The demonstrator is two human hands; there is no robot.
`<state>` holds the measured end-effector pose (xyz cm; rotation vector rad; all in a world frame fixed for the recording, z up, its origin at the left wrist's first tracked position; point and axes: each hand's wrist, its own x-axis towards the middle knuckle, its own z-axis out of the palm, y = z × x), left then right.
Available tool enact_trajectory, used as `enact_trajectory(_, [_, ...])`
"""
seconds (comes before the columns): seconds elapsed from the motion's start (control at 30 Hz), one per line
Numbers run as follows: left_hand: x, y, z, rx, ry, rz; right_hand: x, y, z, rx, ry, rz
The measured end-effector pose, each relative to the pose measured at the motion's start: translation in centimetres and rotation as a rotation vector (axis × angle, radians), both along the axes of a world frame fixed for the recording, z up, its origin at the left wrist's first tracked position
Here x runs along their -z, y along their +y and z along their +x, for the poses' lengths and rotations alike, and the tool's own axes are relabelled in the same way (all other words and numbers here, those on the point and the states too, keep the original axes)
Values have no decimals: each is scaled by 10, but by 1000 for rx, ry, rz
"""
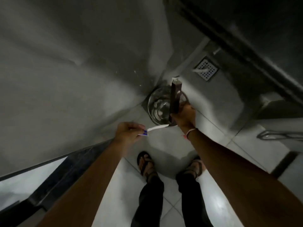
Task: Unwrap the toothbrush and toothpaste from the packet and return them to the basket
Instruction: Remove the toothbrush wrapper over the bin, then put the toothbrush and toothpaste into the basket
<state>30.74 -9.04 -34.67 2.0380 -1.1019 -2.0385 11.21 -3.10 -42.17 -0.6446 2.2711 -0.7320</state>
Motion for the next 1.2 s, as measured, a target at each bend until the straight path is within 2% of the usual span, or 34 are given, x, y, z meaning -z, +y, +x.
enact_trajectory(0.13, [4, -5, -10, 88, -11, -39, 7, 24, 11, -72, -96, -113])
enact_trajectory(0.27, [-4, -9, -15, 147, 30, 7, -6, 58, 21, -387, -288, -29])
enact_trajectory(0.4, [-28, -16, -17, 263, 95, 15, -32, 68, 19, -493, -154, -9])
enact_trajectory(0.53, [-81, -23, -24, 237, 157, -10, -75, 69, 9, -476, -52, 46])
enact_trajectory(0.67, [-160, -32, -43, 180, 243, -140, -142, 78, -2, -338, -54, 96])
enact_trajectory(0.9, [-295, -31, -78, 270, 343, -360, -292, 82, -1, -35, -98, -349])
enact_trajectory(1.03, [-351, -25, -108, 510, 424, -578, -362, 96, 3, 231, -372, -649])
enact_trajectory(1.13, [-383, -18, -144, 752, 489, -729, -405, 116, -12, 351, -386, -855])
enact_trajectory(1.2, [-400, -6, -175, 886, 535, -751, -429, 132, -30, 452, -374, -933])
